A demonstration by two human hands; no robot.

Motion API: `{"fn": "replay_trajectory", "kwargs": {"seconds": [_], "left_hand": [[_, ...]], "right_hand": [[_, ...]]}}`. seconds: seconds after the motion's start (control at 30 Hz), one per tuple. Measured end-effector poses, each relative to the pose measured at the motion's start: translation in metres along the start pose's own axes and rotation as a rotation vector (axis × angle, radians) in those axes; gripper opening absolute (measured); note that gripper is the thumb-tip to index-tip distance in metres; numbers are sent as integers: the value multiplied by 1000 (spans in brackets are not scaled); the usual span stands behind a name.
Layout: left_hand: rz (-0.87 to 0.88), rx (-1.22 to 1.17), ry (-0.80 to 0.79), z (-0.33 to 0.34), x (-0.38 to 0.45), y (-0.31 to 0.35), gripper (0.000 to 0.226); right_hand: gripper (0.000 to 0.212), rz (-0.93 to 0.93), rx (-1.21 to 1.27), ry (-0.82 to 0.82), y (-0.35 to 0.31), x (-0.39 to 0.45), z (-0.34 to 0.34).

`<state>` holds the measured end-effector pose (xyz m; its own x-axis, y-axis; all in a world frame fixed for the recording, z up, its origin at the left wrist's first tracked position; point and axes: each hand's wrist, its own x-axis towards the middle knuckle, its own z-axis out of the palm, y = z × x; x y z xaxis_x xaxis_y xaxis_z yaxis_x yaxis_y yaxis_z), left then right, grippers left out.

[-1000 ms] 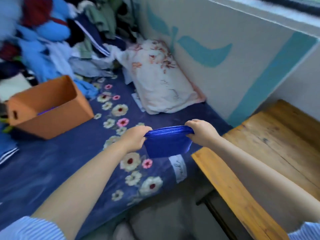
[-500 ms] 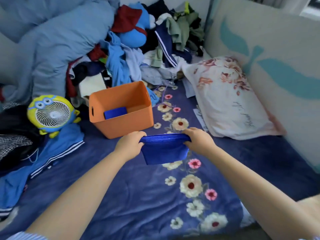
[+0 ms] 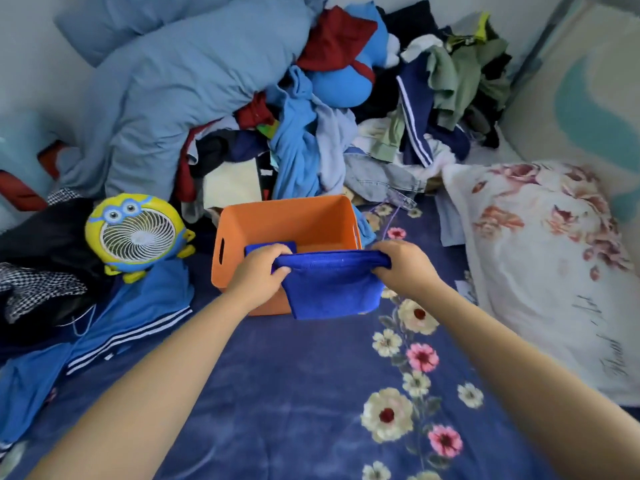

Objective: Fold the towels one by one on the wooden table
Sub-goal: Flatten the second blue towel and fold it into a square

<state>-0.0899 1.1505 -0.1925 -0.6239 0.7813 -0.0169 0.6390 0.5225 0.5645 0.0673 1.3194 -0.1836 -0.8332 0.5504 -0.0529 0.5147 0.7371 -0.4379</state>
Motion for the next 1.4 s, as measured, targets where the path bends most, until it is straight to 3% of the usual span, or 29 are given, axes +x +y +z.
{"fn": "replay_trajectory", "kwargs": {"seconds": [0.23, 0.47, 0.57, 0.7, 0.73, 0.77, 0.83, 0.93, 1.0, 1.17, 1.4], "left_hand": [[-113, -125, 73, -8, 95, -31, 25], [-339, -351, 50, 35, 170, -84, 27], [-436, -348, -7, 69, 194, -108, 29], [-556, -232, -175, 118, 217, -140, 19], [-578, -211, -214, 129, 224, -149, 12], [-598, -199, -231, 136, 224, -151, 19], [-607, -160, -277, 156, 240, -163, 30], [-604, -127, -295, 179, 261, -172, 16], [-590, -110, -261, 192, 273, -179, 23], [-571, -64, -202, 217, 301, -201, 34], [-503, -46, -81, 251, 324, -214, 32]], "right_hand": [[30, -47, 87, 42, -2, 113, -1], [44, 108, 170, 35, 11, 189, 56], [43, 222, 73, -81, 20, 215, 90], [8, 353, -67, -344, 31, 250, 135], [12, 381, -90, -383, 36, 260, 146], [18, 401, -113, -407, 38, 261, 150], [26, 411, -157, -443, 48, 279, 172], [22, 442, -204, -442, 60, 302, 204], [30, 473, -259, -434, 65, 312, 217], [39, 235, -501, -416, 83, 329, 246], [48, 208, -595, -328, 103, 332, 280]]}}
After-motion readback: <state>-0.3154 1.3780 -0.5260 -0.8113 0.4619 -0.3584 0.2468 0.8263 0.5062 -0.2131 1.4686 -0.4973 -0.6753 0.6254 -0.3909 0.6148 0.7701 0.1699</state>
